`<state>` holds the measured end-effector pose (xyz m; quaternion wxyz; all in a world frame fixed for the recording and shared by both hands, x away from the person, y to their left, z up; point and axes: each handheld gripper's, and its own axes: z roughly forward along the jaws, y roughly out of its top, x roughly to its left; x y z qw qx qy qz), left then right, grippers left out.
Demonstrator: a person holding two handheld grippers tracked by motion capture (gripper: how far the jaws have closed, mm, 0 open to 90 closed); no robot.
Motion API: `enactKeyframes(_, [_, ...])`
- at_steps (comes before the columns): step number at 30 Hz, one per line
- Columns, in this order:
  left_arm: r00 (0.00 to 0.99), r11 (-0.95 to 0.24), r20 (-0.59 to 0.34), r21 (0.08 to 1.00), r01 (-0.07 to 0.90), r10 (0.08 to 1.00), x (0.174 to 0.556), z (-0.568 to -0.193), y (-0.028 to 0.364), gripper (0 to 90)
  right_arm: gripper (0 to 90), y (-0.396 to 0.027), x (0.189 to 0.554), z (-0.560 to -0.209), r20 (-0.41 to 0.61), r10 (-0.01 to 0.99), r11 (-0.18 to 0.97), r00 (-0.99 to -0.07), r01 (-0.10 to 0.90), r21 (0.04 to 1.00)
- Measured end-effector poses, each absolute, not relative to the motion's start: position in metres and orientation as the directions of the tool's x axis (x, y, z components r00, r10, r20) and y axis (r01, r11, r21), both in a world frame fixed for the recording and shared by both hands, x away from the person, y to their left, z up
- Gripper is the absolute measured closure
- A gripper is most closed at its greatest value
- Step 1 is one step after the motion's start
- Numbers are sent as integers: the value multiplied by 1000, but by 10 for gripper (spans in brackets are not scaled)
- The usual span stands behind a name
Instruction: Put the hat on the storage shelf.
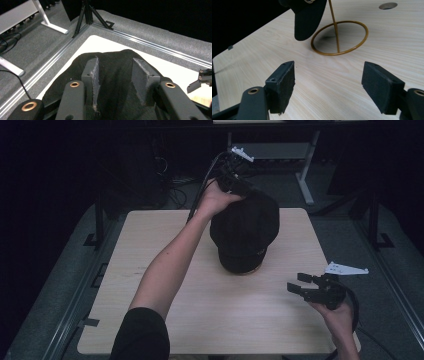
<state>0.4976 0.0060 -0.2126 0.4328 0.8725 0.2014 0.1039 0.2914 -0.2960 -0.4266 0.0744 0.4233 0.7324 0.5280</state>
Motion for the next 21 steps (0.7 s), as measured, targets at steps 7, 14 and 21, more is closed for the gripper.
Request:
enactKeyframes(7, [896, -516, -13, 814, 267, 443, 490, -211, 19, 513, 253, -297, 291, -428, 329, 714, 83, -618, 542, 836])
enactKeyframes(14, [894, -503, -28, 819, 276, 446, 483, -210, 36, 485, 245, -294, 290, -429, 312, 729, 102, -609, 548, 830])
enactKeyframes(21, [895, -503, -16, 823, 265, 445, 472, -209, 51, 468, 232, -294, 289, -430, 293, 742, 114, -603, 544, 831])
